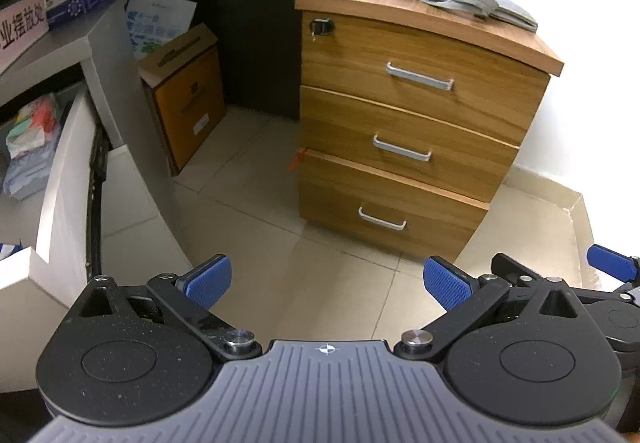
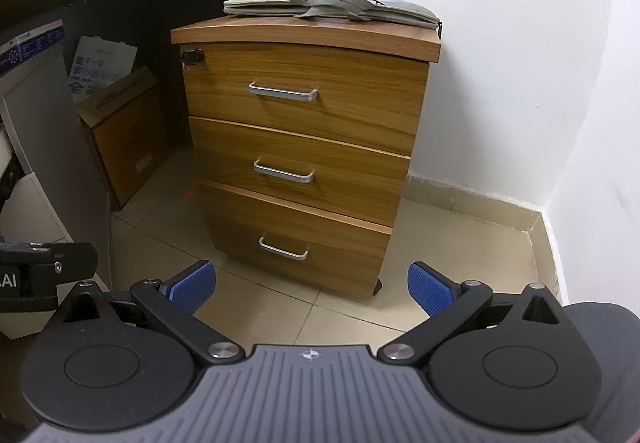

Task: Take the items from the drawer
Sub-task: 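Move both tools toward the wooden drawer cabinet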

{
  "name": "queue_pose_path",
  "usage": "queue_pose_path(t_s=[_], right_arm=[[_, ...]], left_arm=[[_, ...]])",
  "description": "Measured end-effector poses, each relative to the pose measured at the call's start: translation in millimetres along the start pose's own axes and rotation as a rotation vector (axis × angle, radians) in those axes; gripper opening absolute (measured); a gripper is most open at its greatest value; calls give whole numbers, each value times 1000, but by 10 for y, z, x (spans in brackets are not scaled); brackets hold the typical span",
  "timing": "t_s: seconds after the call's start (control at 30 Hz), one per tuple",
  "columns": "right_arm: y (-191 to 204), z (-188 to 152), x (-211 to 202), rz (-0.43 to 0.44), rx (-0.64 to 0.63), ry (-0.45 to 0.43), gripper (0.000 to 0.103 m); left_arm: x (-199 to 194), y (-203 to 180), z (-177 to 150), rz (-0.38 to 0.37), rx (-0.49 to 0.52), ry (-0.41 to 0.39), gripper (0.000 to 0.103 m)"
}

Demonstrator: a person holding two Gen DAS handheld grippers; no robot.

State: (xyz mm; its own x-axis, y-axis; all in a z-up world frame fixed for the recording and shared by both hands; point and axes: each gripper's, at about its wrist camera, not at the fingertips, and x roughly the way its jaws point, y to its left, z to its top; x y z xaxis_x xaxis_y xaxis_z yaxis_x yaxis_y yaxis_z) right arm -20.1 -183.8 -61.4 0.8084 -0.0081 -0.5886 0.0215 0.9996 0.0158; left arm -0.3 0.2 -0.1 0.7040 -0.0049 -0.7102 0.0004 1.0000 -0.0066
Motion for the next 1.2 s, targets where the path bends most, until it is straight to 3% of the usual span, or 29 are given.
queue_pose_path(t_s=[0.3,1.2], right_arm=[[33,-39,-107,-6,-11,-40,103],[-42,6,-31,-8,20,-11,103]], left_arm=[[-8,22,-45,-6,-2,23,103],[74,88,-176,-17,6,41,103]])
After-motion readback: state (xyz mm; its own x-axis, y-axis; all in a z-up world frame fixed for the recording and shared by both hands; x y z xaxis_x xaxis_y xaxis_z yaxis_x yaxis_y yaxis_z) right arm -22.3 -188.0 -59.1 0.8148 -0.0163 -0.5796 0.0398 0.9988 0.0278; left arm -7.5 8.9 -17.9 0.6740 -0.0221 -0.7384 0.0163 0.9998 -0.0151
